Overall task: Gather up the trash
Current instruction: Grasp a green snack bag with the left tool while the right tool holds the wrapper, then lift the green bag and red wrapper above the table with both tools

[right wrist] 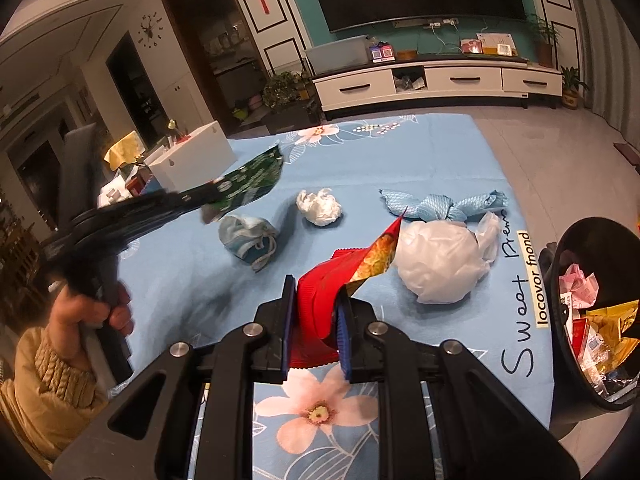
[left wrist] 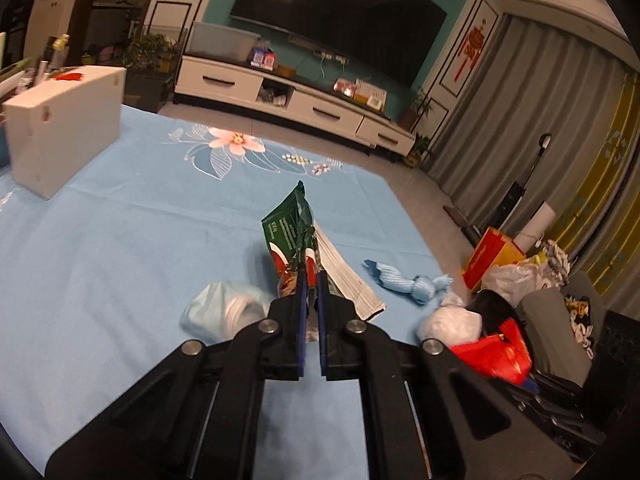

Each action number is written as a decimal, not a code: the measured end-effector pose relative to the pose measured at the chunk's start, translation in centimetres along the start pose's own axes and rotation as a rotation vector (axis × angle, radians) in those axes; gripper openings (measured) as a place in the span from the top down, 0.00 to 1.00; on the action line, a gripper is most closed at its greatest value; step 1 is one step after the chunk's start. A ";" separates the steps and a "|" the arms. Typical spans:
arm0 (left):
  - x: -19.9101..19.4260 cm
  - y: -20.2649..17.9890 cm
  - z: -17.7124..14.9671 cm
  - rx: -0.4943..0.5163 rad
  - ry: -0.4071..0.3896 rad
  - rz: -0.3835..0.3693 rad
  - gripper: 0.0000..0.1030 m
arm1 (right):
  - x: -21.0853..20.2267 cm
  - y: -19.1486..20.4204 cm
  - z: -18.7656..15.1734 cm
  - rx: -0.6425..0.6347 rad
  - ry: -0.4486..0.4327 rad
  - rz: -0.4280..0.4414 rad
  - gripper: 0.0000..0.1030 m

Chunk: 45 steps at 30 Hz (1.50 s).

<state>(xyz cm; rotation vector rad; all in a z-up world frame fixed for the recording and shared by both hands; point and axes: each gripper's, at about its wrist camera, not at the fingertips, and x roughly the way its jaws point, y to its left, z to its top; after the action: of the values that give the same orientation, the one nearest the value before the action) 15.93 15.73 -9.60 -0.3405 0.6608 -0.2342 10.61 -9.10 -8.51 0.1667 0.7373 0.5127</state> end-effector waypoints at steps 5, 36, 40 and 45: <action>-4.5 -0.5 -2.7 -0.021 -0.031 -0.021 0.94 | -0.9 0.9 -0.3 -0.022 0.016 -0.010 0.82; -13.6 -2.3 -9.2 -0.017 -0.038 -0.048 0.94 | -6.6 5.7 -2.0 -0.104 -0.031 -0.009 0.82; -13.9 -2.7 -9.3 -0.005 -0.043 -0.054 0.94 | -7.2 5.2 -2.0 -0.097 -0.046 -0.014 0.82; -13.9 -3.3 -9.3 0.009 -0.044 -0.060 0.94 | -7.7 4.7 -1.8 -0.085 -0.059 -0.023 0.82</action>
<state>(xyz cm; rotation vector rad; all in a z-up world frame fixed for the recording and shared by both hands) -0.94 14.96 -7.44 -0.3565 0.6067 -0.2857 2.76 -8.96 -3.76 0.0937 0.6578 0.5145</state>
